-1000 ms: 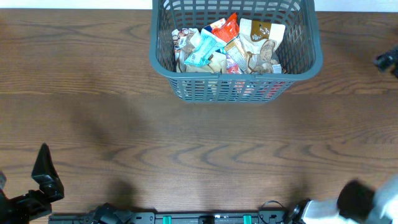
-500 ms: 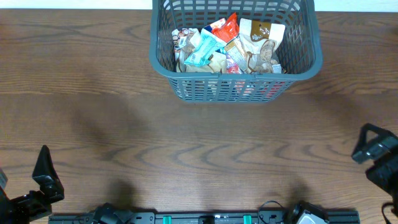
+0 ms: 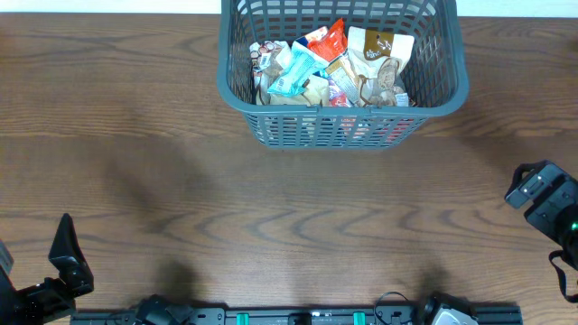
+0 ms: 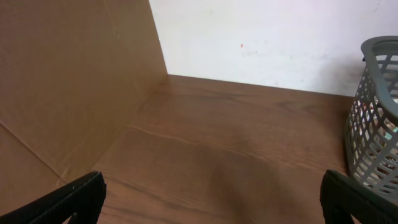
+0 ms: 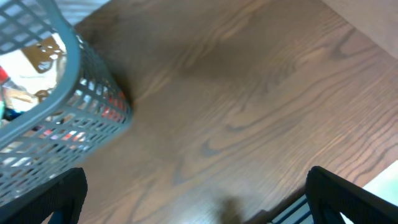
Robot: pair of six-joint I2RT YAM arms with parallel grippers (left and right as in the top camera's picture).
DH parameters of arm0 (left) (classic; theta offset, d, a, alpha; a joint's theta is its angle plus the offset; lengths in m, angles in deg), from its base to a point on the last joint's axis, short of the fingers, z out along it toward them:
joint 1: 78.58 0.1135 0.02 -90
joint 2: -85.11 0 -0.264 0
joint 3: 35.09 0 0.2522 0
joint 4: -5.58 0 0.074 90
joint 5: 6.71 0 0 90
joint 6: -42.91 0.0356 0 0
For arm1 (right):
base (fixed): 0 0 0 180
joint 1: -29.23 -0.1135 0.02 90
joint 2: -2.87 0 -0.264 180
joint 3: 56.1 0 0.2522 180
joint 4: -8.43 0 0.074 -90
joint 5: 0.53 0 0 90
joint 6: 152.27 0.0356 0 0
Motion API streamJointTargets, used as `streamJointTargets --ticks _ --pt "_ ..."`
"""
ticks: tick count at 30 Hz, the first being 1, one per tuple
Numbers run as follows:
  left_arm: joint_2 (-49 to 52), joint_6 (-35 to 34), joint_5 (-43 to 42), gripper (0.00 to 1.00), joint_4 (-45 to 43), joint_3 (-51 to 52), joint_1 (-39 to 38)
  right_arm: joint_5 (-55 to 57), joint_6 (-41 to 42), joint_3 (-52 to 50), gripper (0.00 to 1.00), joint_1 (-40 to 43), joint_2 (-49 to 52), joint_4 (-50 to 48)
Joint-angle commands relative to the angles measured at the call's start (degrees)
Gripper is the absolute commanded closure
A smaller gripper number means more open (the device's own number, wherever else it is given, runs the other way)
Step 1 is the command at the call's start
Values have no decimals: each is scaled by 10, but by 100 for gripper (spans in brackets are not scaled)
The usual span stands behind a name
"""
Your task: Pack container
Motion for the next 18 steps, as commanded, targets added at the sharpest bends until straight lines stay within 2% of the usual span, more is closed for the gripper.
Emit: streamJointTargets --ticks 1,9,18 --pt "0 -1 9 1 0 -2 2 15 10 -14 1 -5 5 1" --pt "0 -1 9 1 0 -2 2 14 10 -21 1 -5 5 55" --pt "0 -1 9 1 0 -2 2 14 10 -21 1 -5 5 56"
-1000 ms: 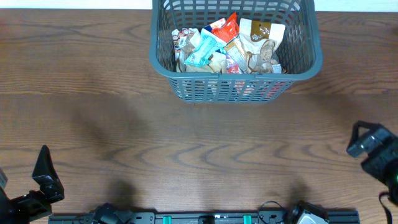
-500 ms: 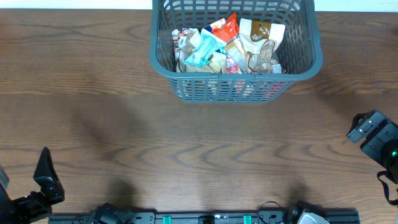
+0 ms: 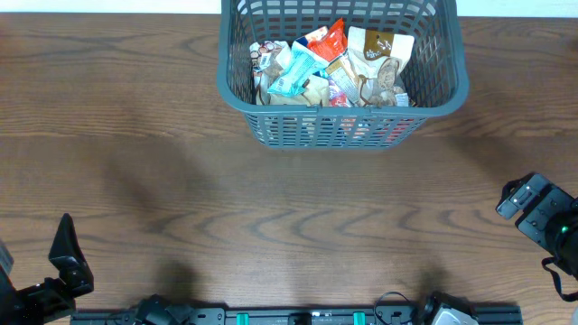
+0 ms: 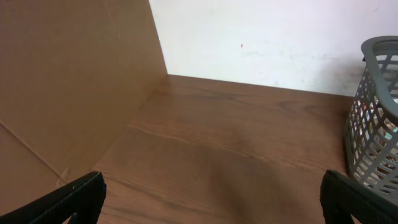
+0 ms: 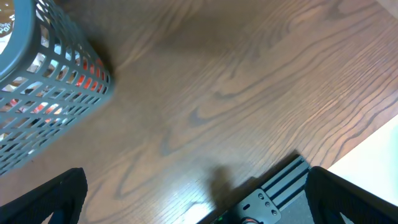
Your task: Pack container
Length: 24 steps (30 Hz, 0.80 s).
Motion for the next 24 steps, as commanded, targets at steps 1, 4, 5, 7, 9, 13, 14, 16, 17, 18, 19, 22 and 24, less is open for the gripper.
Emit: streamJointTargets --ticks 1,4,5,7,9,13,14,16,17,18,19,22,24 --pt "0 -1 9 1 0 -2 2 8 6 -1 1 -5 -1 0" --pt "0 -1 9 1 0 -2 2 7 6 -1 1 -5 -1 0" --pt "0 -1 9 1 0 -1 2 7 6 -1 1 -5 -1 0" --pt "0 -1 9 1 0 -1 2 8 6 -1 1 -5 -1 0" --pt "0 -1 9 1 0 -1 4 7 6 -1 1 -5 -1 0" --pt "0 -1 9 1 11 -1 39 7 6 -1 1 -5 -1 0" --pt "-1 -3 -10 1 29 -1 56 7 6 -1 1 -5 -1 0" --pt "-3 -7 -82 1 43 0 92 7 6 -1 1 -5 -1 0" --pt "-5 -8 -115 1 36 0 112 7 6 -1 1 -5 -1 0" --pt "-6 -7 -138 1 30 0 126 7 6 -1 1 -5 -1 0" --pt "-8 -8 -163 1 12 3 143 7 6 -1 1 -5 -1 0" --pt "-17 -7 -242 1 -103 30 182 8 6 -1 1 -5 -1 0" --pt "-25 -7 -285 1 -199 65 200 7 6 -1 1 -5 -1 0"
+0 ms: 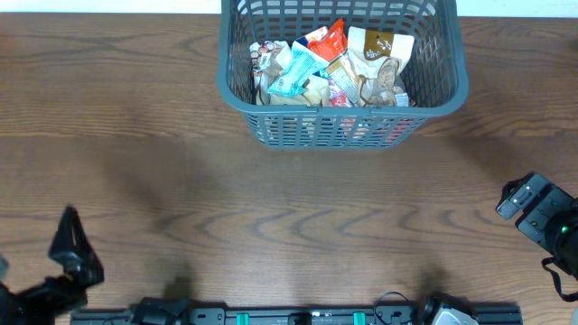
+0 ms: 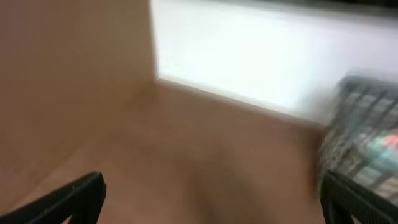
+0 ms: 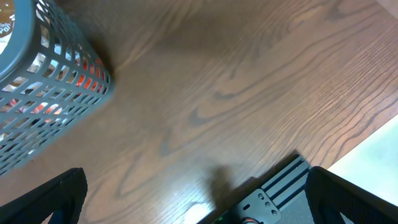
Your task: Pack container
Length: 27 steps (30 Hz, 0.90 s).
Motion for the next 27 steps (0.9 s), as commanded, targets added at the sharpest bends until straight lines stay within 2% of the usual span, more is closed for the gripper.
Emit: streamJointTargets --ticks 1,2,8,13,18,21,25,27 --pt "-16 -5 -118 1 -104 58 30 7 6 0 1 -5 -1 0" --pt "-27 -5 -134 1 -160 94 41 7 6 0 1 -5 -1 0" --pt "-103 -5 -171 1 -346 288 76 7 6 0 1 -5 -1 0" --pt "-178 -41 -171 1 -512 463 81 7 6 0 1 -5 -1 0" --pt "-229 -78 -168 1 -601 595 85 7 6 0 1 -5 -1 0" --pt "-245 -155 -155 1 -617 653 97 7 6 0 1 -5 -1 0" --pt "-259 -338 -106 1 -611 716 121 7 6 0 1 -5 -1 0" --pt "-266 -380 -94 1 -612 740 129 7 6 0 1 -5 -1 0"
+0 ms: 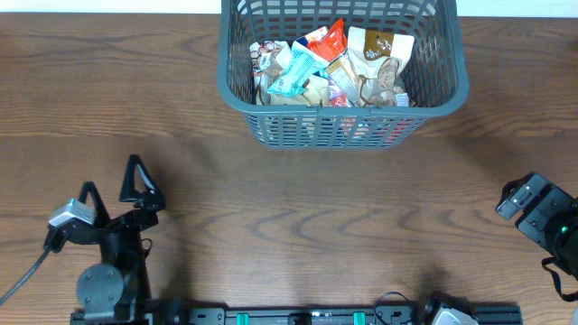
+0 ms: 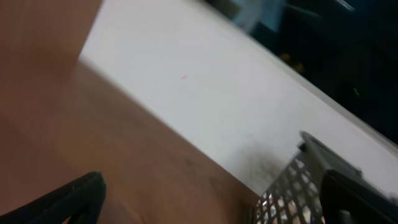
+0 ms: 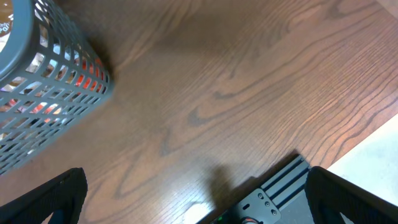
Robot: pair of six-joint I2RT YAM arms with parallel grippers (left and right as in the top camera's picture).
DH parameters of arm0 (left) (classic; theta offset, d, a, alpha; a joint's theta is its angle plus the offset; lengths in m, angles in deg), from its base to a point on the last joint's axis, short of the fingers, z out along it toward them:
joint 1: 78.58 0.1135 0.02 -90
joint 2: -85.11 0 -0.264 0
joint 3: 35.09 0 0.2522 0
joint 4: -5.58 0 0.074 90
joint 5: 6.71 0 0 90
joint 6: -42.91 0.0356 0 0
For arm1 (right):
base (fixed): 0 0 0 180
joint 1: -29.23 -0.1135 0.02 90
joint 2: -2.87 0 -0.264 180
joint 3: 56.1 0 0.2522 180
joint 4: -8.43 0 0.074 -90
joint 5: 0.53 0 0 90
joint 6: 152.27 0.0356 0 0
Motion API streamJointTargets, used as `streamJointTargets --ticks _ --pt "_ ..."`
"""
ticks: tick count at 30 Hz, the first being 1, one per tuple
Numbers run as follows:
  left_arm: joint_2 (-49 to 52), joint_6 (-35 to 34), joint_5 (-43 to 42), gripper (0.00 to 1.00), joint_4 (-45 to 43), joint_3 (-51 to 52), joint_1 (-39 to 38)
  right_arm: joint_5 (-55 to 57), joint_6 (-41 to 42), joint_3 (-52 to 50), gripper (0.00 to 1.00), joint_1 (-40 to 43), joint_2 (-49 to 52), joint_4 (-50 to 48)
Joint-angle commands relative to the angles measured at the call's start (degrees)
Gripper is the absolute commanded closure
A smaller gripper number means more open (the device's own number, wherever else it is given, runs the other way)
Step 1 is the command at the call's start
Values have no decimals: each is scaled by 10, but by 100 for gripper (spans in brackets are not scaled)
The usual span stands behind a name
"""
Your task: Pack container
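Note:
The grey plastic basket (image 1: 341, 77) stands at the back middle of the table, filled with several snack packets (image 1: 330, 65). My left gripper (image 1: 111, 177) is at the front left, well short of the basket, open with nothing between its fingers. In the blurred left wrist view the left gripper (image 2: 211, 200) faces the basket's corner (image 2: 305, 180) and a white wall. My right gripper (image 1: 528, 206) sits at the front right edge, also open and empty. The right wrist view has the right gripper (image 3: 199, 199) over bare wood, with the basket (image 3: 43, 81) at the left.
A black mounting rail (image 3: 273, 193) runs along the table's front edge (image 1: 298, 316). Brown wooden tabletop (image 1: 298, 217) spreads between both arms and the basket. No loose items show on the wood.
My left arm has moved from the front left corner to further right and further in on the table, its camera now tilted up toward the wall. The right arm has not moved.
At first both grippers were open and empty, the left in the front left corner, the right at the right edge. The right gripper then sat slightly nearer the front and stayed there. The left wrist view blurred, and the left arm now stands further in.

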Motion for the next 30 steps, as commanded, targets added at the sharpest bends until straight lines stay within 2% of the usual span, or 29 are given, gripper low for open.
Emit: streamJointTargets --ticks 1,11,15,19,21,25,30 --pt "-19 -140 37 2 -4 30 14 7 5 0 1 -5 -1 0" --pt "-52 -105 37 1 -3 103 14 7 5 0 1 -5 -1 0" --pt "-63 -45 31 1 -4 121 14 7 5 0 1 -5 -1 0" --pt "-75 61 -11 2 -3 128 14 7 5 0 1 -5 -1 0" --pt "-75 90 -22 1 9 130 13 7 5 0 1 -5 -1 0" --pt "-75 99 -22 1 66 139 13 7 5 0 1 -5 -1 0" --pt "-75 143 -45 1 67 143 12 7 5 0 1 -5 -1 0"
